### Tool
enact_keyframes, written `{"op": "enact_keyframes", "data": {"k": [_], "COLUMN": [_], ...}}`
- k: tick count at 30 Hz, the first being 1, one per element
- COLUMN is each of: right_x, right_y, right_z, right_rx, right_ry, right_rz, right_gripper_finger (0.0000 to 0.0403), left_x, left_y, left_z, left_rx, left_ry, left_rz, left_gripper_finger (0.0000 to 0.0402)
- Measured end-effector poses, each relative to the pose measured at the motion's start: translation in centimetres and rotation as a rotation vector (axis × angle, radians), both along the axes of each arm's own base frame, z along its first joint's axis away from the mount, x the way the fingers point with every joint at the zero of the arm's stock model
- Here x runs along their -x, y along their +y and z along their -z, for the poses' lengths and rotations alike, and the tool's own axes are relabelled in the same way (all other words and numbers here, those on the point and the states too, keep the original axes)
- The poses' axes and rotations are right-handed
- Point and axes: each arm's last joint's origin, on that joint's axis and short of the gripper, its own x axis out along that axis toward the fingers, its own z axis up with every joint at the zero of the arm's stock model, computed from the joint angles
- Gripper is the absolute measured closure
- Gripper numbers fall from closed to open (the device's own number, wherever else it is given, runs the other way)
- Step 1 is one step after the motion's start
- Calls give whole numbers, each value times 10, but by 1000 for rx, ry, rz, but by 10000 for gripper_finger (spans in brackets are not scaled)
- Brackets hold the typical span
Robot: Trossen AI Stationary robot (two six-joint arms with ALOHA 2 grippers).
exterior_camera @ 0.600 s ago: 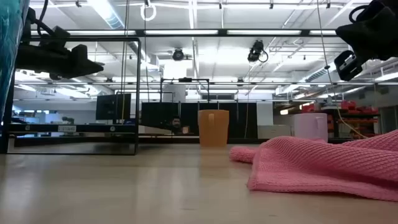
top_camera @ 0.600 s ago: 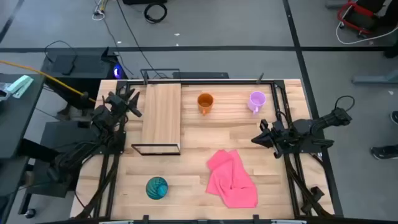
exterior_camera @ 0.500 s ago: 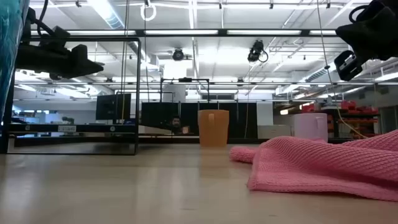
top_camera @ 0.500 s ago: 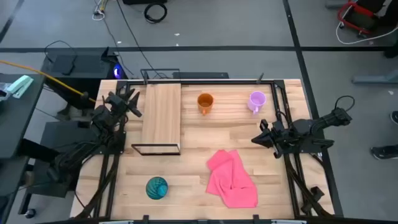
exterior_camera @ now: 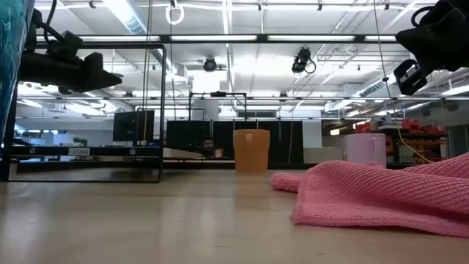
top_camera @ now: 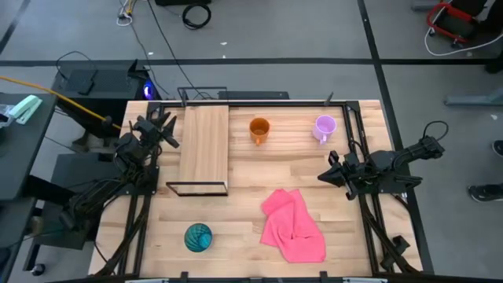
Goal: Stack small to large cups/mugs on shelf
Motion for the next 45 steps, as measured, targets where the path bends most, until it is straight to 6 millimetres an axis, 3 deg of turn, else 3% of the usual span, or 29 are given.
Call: {"op": "enact_keyframes", "data": {"k": [45], "right_x": [0], "right_y": [0], "right_z": [0], "right_rx": [0], "right_ry": [0], "right_rz": [0], "right_gripper_finger": [389], "left_x": [0], "left_y": [0], "left_z": [0], "left_rx": [0], "left_ry": [0], "left_rz": [0], "left_gripper_finger": [252]}}
